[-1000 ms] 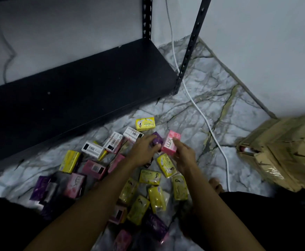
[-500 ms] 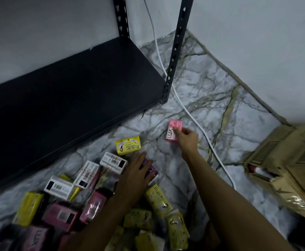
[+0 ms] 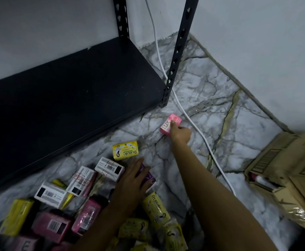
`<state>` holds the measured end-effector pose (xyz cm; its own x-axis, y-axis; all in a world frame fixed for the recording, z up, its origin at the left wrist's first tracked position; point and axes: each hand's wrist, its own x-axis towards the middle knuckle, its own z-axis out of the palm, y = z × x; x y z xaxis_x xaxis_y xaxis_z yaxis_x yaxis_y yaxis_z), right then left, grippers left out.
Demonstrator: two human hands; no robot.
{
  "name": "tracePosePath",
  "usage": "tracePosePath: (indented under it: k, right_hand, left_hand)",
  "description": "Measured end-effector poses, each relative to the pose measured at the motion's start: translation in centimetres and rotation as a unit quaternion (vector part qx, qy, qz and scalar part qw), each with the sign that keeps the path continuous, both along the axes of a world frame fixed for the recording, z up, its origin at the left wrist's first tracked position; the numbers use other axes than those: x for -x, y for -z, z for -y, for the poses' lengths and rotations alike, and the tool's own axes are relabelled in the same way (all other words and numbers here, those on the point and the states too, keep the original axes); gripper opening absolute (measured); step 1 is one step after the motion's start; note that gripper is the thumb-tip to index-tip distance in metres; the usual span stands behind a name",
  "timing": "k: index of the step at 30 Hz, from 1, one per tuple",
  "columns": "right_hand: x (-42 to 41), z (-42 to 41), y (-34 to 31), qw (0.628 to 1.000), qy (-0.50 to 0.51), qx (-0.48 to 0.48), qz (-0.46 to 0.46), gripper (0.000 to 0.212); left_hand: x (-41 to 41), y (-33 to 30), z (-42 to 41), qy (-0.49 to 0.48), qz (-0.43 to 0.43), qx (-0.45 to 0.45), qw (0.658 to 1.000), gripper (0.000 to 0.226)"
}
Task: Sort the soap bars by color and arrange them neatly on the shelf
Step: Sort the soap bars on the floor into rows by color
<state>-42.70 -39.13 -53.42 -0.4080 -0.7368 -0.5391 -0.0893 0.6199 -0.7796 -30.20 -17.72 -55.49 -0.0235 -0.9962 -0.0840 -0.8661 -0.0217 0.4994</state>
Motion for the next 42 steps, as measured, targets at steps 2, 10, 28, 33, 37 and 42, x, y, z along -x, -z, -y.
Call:
tracePosePath:
  k: [2, 10, 28, 33, 37, 42]
  right_hand:
    - [-1.0, 0.2, -0.7, 0.998, 0.039, -0.044, 0.012, 0.054]
    - [-1.0, 1.3, -1.1, 0.989, 0.097, -0.063, 0.094, 0.061]
    - [2.9, 4.6, 2.5, 0.993, -0.068, 0.055, 0.080, 0.037]
    - [3.2, 4.8, 2.3, 0.993, -0.066, 0.060, 0.078, 0.038]
    - [3.2, 3.3, 1.4, 0.992, -0.027, 0.080, 0.094, 0.032]
    - [1.2, -2.7, -0.7, 0.995, -0.007, 0.089, 0.034, 0.020]
  left_hand:
    - [0.0, -0.1, -0.1, 0.002, 0.015, 0.012, 1.000, 0.051]
    - [0.2, -1.8, 0.6, 0.001, 0.012, -0.014, 1.000, 0.057]
    - [4.1, -4.0, 21.7, -0.318, -0.266, -0.096, 0.905, 0.026]
    - [3.7, -4.3, 21.9, -0.301, -0.259, -0.100, 0.912, 0.026]
    - [1.8, -6.1, 19.5, -0.267, -0.260, -0.092, 0.924, 0.033]
    - [-3.9, -9.3, 11.2, -0.259, -0.234, -0.056, 0.935, 0.026]
